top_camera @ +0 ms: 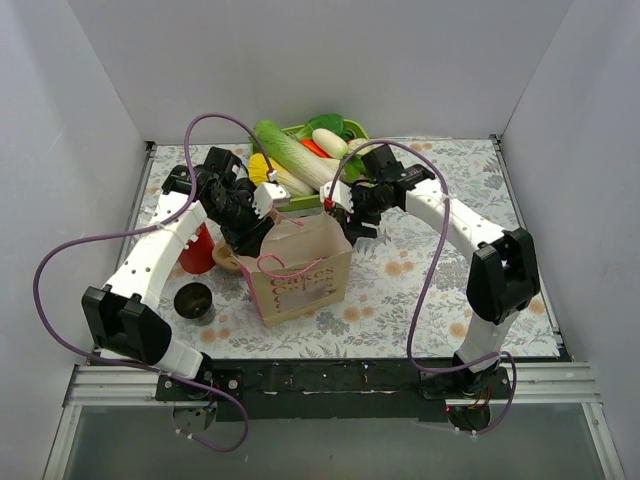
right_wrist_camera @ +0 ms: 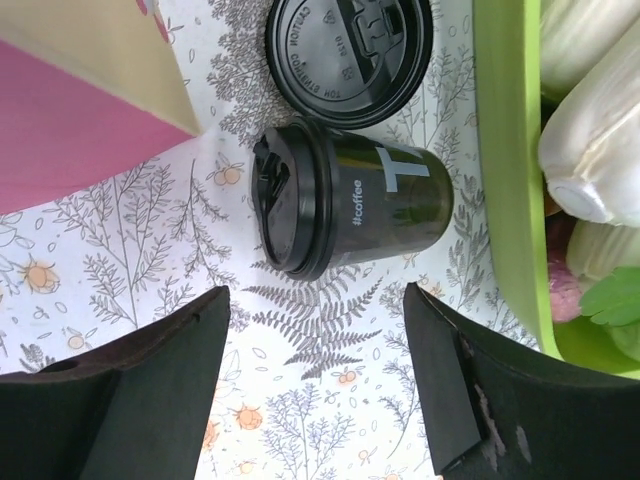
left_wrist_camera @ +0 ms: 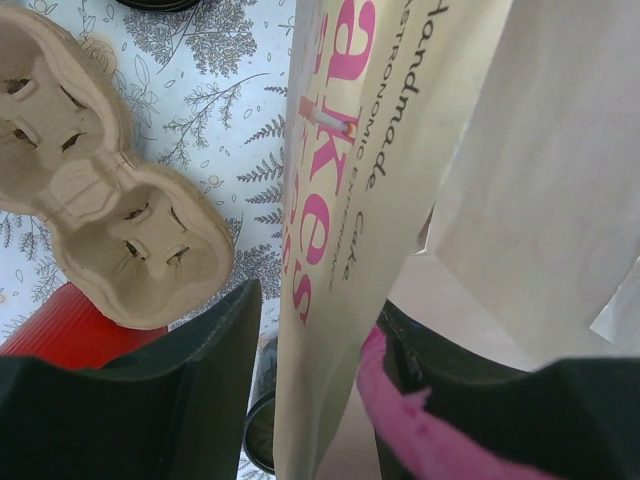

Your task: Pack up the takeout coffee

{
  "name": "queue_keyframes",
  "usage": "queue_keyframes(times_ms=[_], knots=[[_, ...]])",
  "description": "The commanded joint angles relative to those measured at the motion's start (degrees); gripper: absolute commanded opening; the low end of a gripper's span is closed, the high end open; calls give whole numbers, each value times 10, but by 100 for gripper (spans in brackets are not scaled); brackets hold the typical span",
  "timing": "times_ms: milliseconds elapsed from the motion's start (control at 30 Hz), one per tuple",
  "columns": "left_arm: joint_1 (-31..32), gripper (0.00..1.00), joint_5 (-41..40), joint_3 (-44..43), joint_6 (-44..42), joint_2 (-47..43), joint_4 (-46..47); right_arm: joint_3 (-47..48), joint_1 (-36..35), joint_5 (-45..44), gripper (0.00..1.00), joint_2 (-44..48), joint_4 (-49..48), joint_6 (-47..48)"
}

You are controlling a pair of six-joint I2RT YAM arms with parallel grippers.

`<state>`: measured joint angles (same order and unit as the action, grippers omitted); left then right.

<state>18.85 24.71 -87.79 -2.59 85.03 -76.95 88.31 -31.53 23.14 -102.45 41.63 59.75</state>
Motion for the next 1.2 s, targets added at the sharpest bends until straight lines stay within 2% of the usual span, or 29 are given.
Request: queue_keyframes(times_ms=[0,167,433,667,967,1167], knots=[[-2,43,9,-1,0,-8,-22,3,-2,11,75,1,-25,35],[-2,43,7,-1,3,-10,-22,19,-3,12,61,-34,-35,15],[-3,43,3,4,10,-17,-22,20,-13,8,47,-58,-48,0],[-2,43,3,4,9,-15,-22,28,-16,1,13,-68,-41,-9],[-2,43,8,2,6,-10,-22,27,-16,-1,1,-63,-23,-15],[-2,43,8,-5,-4,-6,-21,33,-6,3,1,-26,27,-20]])
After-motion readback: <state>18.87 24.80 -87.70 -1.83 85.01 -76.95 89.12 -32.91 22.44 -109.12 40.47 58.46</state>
